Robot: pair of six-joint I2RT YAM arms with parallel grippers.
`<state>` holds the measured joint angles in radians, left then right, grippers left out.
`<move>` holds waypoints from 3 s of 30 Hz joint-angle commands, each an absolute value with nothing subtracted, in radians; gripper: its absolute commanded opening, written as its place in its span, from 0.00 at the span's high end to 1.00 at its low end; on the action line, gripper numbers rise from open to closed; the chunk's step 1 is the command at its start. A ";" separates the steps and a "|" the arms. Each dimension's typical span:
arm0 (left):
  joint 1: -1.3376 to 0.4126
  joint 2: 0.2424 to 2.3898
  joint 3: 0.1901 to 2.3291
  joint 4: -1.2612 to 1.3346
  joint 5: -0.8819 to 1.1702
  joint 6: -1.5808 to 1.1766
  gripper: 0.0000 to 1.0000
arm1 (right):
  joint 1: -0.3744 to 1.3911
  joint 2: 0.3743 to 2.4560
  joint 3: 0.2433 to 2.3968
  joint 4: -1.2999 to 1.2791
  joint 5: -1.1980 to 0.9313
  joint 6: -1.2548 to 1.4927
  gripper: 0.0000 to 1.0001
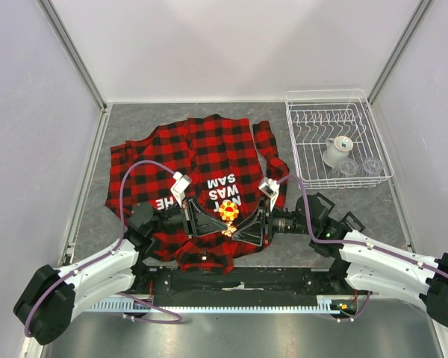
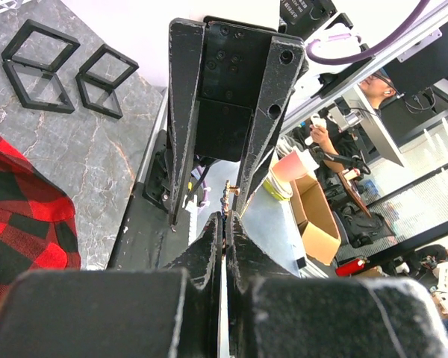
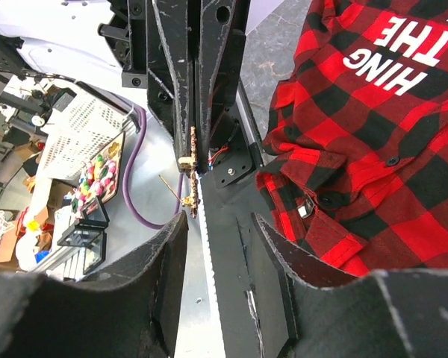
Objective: Remove the brooch from the garment
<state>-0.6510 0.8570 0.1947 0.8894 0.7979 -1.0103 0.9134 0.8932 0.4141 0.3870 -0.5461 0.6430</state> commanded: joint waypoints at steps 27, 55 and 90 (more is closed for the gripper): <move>-0.646 0.879 0.189 0.986 0.831 -1.046 0.98 | 0.913 0.953 0.442 0.572 -0.555 0.713 0.54; -0.646 0.801 0.221 0.864 0.825 -0.991 0.98 | 0.913 1.002 0.420 0.589 -0.471 0.790 0.75; -0.647 0.745 0.247 0.706 0.795 -0.920 0.98 | 0.916 0.970 0.361 0.615 -0.361 0.888 0.96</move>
